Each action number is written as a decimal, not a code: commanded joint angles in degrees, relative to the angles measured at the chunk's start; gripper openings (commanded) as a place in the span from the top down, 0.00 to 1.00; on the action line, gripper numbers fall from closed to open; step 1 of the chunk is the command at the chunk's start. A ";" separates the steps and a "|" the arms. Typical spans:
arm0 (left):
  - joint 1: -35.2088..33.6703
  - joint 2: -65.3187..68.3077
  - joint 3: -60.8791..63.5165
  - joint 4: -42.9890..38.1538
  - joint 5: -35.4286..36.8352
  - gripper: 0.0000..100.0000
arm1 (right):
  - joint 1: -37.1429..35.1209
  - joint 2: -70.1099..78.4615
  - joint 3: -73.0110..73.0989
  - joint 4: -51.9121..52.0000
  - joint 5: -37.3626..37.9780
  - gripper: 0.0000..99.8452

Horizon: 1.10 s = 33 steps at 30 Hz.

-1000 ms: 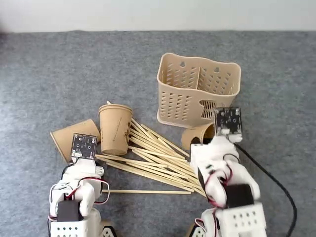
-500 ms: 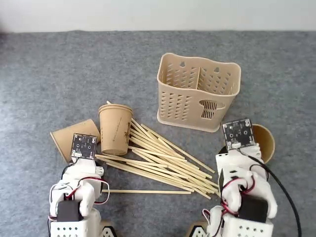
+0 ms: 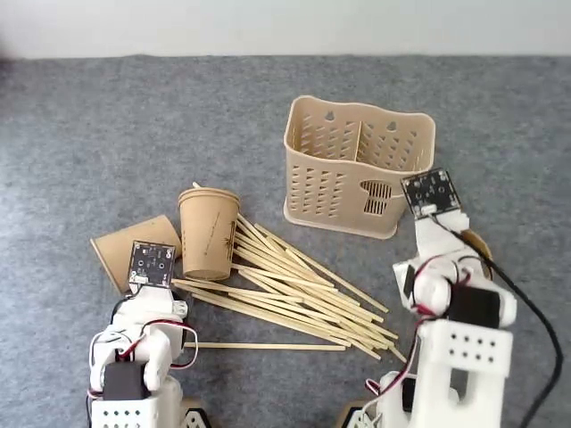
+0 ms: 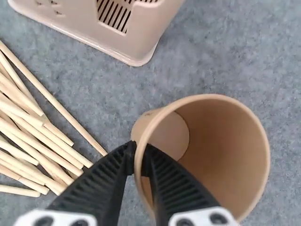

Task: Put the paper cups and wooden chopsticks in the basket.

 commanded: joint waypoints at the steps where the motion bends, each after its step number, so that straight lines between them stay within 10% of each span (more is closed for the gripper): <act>1: -0.26 -0.70 -0.31 0.18 -0.62 0.99 | 0.48 3.74 -4.40 0.40 0.70 0.99; 12: -0.26 -0.70 -0.31 0.18 -0.62 0.99 | 0.40 5.32 -4.92 0.40 0.70 0.69; 33: -0.26 -0.70 -0.31 0.18 -0.62 0.99 | 1.80 0.92 -37.01 29.67 0.26 0.69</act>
